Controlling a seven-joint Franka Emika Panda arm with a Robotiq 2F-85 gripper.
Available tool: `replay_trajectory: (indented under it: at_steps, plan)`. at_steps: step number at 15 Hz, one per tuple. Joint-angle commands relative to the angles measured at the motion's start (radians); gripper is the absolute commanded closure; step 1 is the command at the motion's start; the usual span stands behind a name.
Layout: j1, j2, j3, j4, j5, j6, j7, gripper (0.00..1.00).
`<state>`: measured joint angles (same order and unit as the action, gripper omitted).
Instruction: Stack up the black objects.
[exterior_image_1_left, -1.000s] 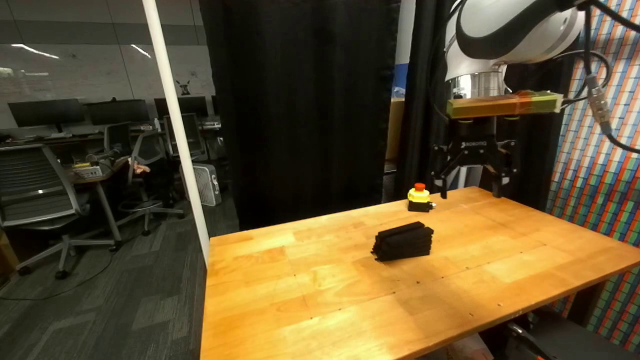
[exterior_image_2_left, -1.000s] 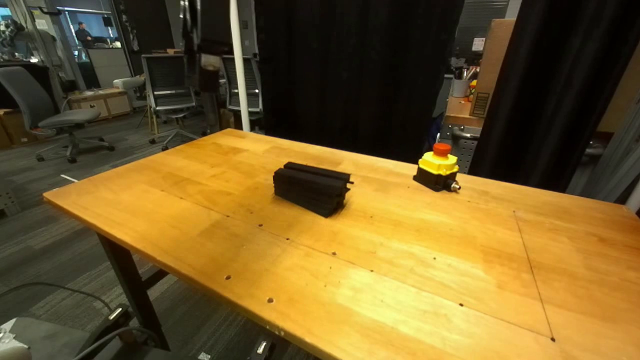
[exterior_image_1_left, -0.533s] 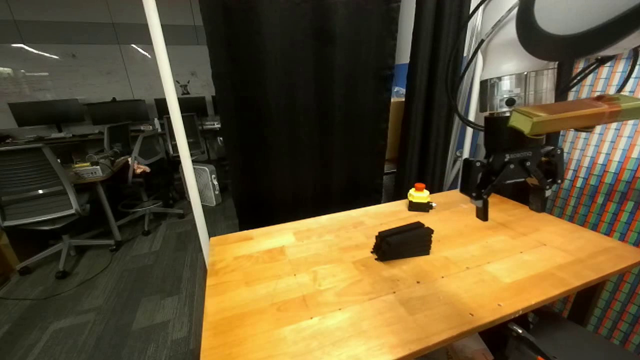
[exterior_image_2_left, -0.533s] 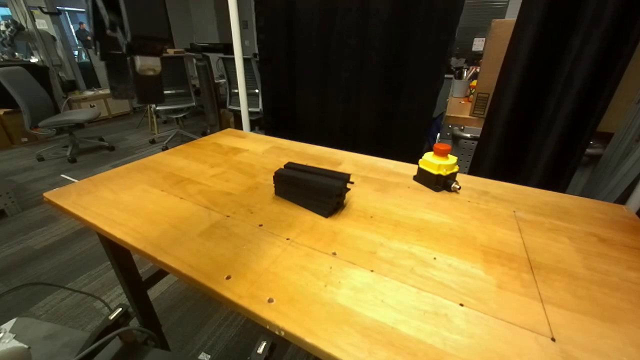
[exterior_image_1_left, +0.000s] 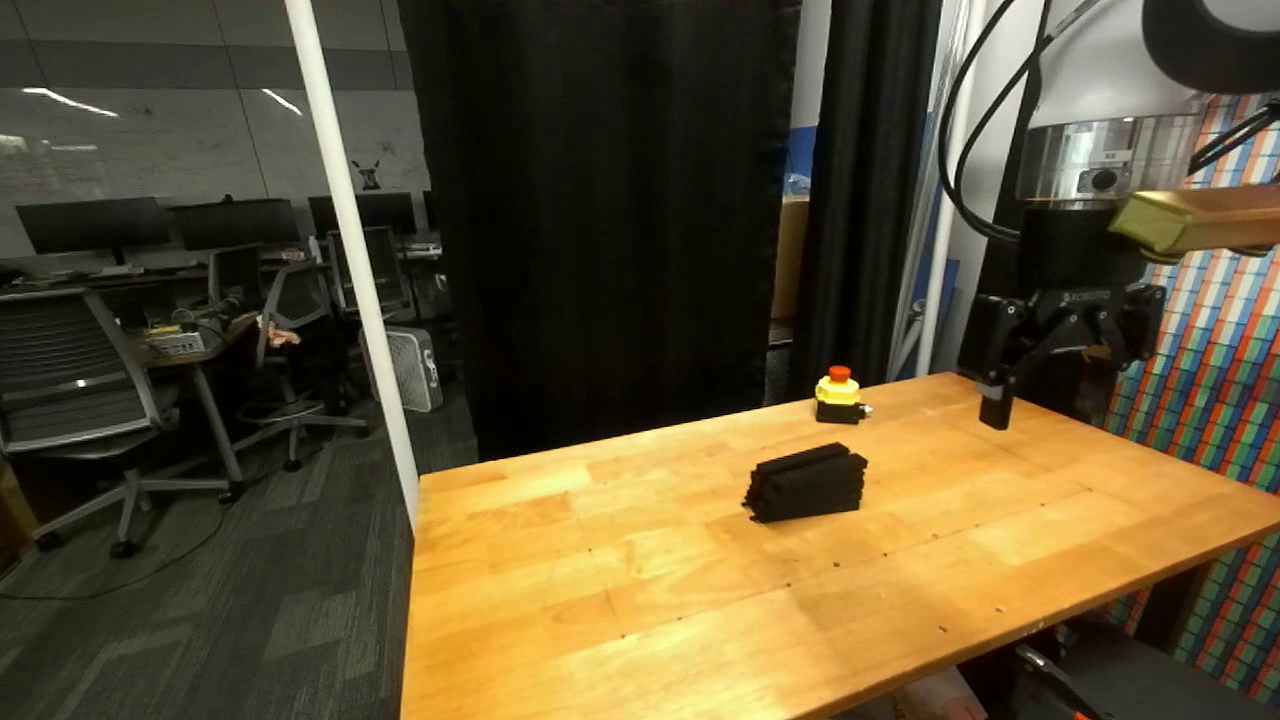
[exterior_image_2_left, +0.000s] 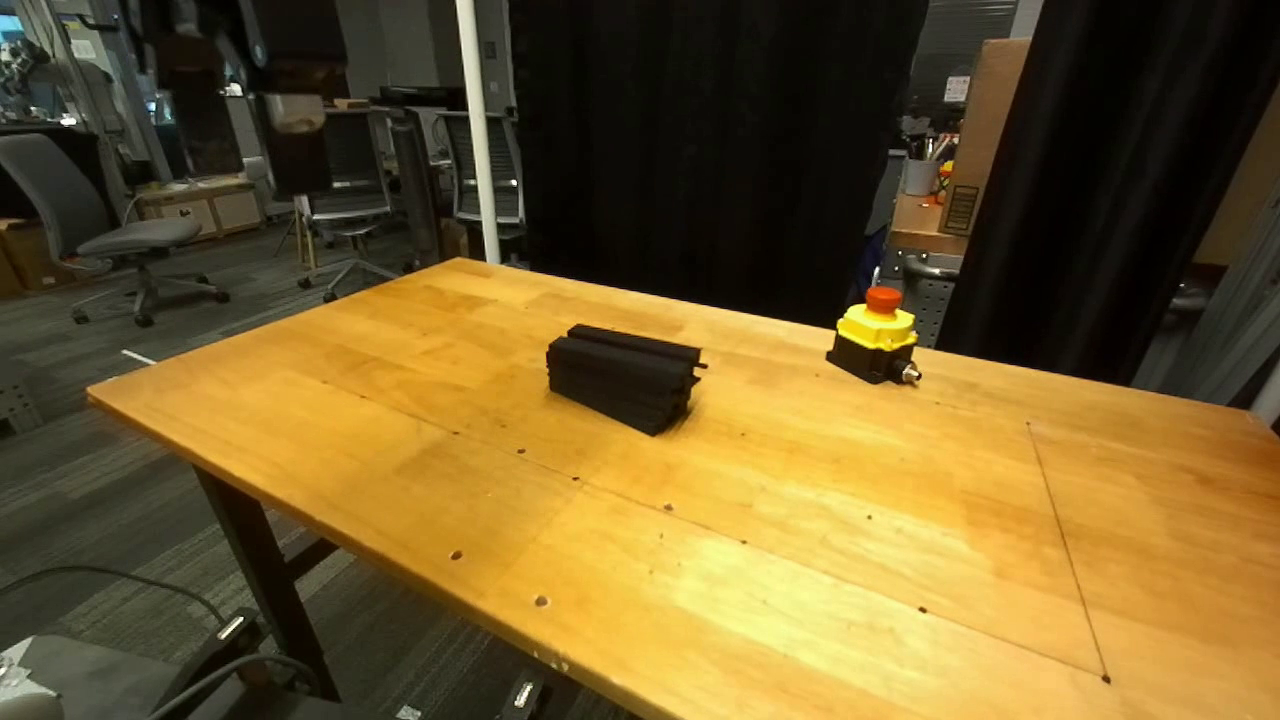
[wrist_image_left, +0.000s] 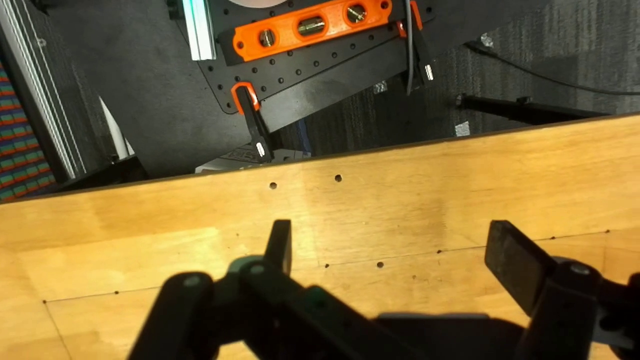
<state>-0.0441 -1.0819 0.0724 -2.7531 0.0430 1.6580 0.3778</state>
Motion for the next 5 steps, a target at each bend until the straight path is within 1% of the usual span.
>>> replay_trajectory:
  at_steps: [1,2,3,5]
  plan:
    - [-0.031,-0.017,-0.018,0.002,0.010,0.025,-0.048,0.00]
    - [-0.042,-0.018,-0.020,0.002,0.015,0.035,-0.035,0.00]
    - [-0.034,-0.001,-0.001,0.002,0.014,0.009,-0.031,0.00]
    - [-0.045,-0.001,-0.006,0.002,0.013,0.017,-0.031,0.00]
